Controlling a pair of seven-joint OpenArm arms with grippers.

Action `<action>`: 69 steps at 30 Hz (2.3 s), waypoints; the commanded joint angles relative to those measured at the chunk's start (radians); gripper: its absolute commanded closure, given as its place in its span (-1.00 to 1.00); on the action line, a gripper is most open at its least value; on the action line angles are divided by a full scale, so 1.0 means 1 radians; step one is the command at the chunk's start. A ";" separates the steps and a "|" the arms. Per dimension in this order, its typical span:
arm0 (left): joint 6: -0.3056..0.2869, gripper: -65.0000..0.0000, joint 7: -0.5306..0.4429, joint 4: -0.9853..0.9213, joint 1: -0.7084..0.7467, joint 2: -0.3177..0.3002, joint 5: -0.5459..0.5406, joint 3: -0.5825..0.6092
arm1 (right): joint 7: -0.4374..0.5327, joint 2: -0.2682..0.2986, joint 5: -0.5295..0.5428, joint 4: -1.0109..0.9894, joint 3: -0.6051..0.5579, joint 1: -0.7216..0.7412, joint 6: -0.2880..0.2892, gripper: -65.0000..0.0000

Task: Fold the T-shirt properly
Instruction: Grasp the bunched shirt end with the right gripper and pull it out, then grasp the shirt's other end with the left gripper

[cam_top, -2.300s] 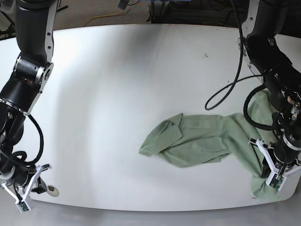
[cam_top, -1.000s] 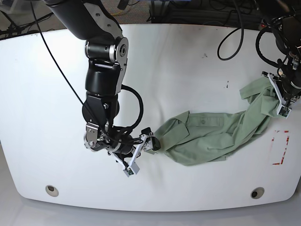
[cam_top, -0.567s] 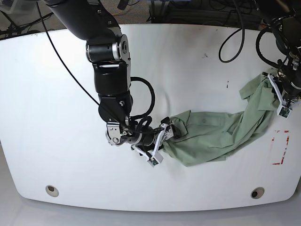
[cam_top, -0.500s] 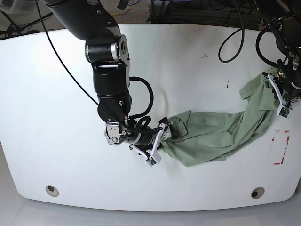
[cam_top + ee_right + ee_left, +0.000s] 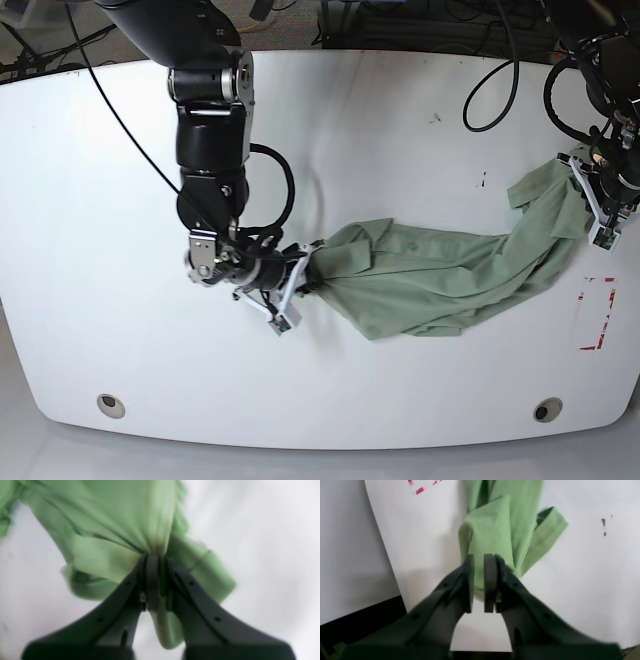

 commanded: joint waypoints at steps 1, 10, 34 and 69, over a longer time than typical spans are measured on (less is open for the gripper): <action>-0.001 0.79 -0.011 0.014 -0.012 -0.016 0.001 -0.005 | -0.049 0.034 0.012 0.198 0.017 -0.014 0.001 1.00; -0.001 -0.13 -0.011 0.014 -0.021 0.013 0.000 -0.008 | -0.219 0.204 0.011 0.597 0.025 -0.239 0.001 1.00; -0.001 -0.50 -0.005 -0.589 -0.311 0.176 -0.228 -0.071 | -0.274 0.241 0.038 0.632 0.236 -0.331 0.001 1.00; -0.001 1.00 -0.093 -0.448 -0.273 0.212 -0.320 -0.019 | -0.296 0.244 0.029 0.726 0.238 -0.276 0.001 1.00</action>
